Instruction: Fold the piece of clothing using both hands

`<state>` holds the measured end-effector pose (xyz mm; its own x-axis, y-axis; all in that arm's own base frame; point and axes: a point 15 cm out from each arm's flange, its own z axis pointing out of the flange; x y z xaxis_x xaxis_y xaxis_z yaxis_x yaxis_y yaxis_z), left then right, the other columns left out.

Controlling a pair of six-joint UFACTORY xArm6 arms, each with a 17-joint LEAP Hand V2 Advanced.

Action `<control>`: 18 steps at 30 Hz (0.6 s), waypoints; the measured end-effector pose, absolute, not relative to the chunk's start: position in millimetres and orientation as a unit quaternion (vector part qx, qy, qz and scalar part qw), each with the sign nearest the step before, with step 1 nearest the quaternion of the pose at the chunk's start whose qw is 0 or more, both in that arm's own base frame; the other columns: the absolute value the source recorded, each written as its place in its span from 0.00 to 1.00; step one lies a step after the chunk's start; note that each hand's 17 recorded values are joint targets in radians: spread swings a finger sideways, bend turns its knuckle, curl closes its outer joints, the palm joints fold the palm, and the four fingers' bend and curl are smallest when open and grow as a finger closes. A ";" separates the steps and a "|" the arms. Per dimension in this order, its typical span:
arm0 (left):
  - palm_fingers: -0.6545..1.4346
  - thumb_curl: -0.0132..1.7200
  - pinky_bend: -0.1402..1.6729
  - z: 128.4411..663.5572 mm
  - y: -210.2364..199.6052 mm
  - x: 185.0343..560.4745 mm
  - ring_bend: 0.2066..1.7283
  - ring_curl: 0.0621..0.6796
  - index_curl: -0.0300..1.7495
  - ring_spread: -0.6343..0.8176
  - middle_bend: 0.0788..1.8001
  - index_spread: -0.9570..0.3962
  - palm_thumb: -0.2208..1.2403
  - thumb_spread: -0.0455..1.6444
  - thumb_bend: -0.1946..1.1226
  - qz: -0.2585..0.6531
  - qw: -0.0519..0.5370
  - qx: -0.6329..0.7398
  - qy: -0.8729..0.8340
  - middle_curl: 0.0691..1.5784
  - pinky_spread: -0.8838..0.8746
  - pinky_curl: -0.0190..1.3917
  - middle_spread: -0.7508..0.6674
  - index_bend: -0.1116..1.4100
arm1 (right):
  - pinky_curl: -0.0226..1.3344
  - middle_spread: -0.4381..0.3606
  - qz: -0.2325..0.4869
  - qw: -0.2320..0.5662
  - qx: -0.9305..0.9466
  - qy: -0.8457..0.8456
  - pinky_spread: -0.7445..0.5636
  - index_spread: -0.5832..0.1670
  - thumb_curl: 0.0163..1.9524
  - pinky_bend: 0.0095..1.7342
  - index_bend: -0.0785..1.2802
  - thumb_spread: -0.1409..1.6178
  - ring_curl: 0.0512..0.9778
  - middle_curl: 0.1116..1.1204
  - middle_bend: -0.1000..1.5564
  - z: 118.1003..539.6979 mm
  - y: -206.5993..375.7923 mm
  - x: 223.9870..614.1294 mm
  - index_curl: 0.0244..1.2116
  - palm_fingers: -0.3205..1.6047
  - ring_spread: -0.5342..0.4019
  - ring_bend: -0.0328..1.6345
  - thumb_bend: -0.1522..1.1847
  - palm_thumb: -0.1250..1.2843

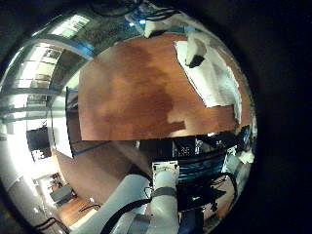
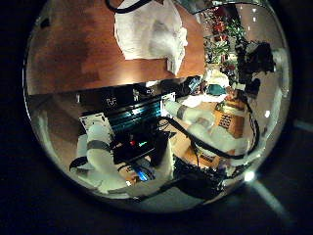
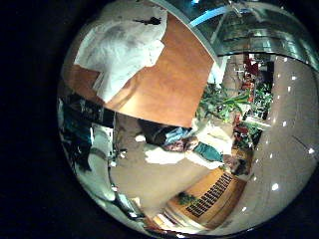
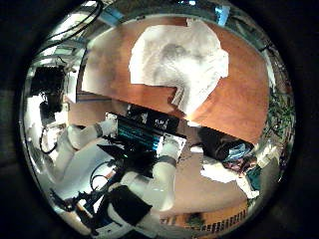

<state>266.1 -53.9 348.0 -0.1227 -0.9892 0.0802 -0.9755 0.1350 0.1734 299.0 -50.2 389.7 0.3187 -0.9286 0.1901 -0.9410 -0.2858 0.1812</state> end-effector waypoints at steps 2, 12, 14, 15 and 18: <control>0.31 0.18 0.32 346.4 -51.7 267.7 0.31 0.31 0.18 0.74 0.07 0.63 0.23 0.58 0.12 -0.043 0.093 0.660 -0.744 0.20 0.78 0.22 0.74 0.17 | 0.19 0.52 0.015 0.136 0.798 -0.587 0.83 0.31 0.15 0.41 0.16 0.65 0.20 0.29 0.22 385.3 -56.2 301.9 0.20 0.21 0.68 0.41 0.09 0.12; 0.33 0.19 0.29 333.1 -59.8 273.8 0.29 0.26 0.19 0.76 0.07 0.64 0.26 0.58 0.13 -0.062 0.108 0.650 -0.750 0.19 0.78 0.22 0.75 0.19 | 0.19 0.52 -0.003 0.147 0.781 -0.607 0.84 0.32 0.14 0.41 0.16 0.65 0.20 0.27 0.23 388.3 -83.5 296.0 0.19 0.21 0.68 0.41 0.09 0.10; 0.33 0.19 0.29 325.1 -66.0 273.8 0.28 0.26 0.19 0.76 0.07 0.65 0.29 0.59 0.14 -0.072 0.114 0.643 -0.754 0.19 0.78 0.22 0.75 0.19 | 0.19 0.52 -0.007 0.150 0.779 -0.609 0.84 0.32 0.14 0.41 0.16 0.65 0.20 0.27 0.23 386.0 -85.4 295.6 0.19 0.21 0.67 0.41 0.09 0.11; 0.33 0.19 0.29 321.6 -67.1 274.4 0.28 0.25 0.19 0.76 0.07 0.65 0.30 0.60 0.14 -0.077 0.116 0.643 -0.754 0.19 0.78 0.22 0.75 0.19 | 0.19 0.52 -0.008 0.150 0.778 -0.610 0.84 0.32 0.13 0.41 0.17 0.65 0.20 0.26 0.23 385.1 -85.2 296.1 0.19 0.21 0.67 0.41 0.09 0.11; 0.33 0.19 0.28 303.6 -79.7 279.2 0.27 0.25 0.19 0.77 0.06 0.66 0.32 0.62 0.14 -0.095 0.124 0.628 -0.763 0.19 0.79 0.22 0.75 0.19 | 0.19 0.54 -0.016 0.157 0.774 -0.613 0.84 0.33 0.13 0.40 0.17 0.66 0.19 0.26 0.23 377.6 -86.4 299.3 0.19 0.21 0.69 0.41 0.09 0.11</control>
<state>279.2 -79.7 303.6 -0.1817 -0.9809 0.0695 -0.9337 0.1943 0.3007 299.3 -86.4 377.6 0.2479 -0.9542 0.1674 -0.9441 -0.1993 0.2625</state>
